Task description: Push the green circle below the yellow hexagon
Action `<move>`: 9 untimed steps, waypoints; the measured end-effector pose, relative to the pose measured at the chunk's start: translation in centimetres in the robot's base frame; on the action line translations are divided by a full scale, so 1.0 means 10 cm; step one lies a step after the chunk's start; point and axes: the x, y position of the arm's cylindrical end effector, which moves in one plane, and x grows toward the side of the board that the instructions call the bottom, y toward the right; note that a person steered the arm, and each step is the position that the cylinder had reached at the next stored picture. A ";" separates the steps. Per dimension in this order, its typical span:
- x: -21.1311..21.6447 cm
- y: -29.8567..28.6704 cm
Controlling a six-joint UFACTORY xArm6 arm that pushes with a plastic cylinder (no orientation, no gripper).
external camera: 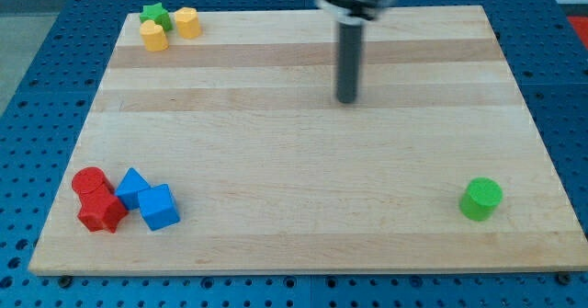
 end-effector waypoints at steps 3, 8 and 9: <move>1.43 1.71; 0.72 -1.17; 0.99 -0.72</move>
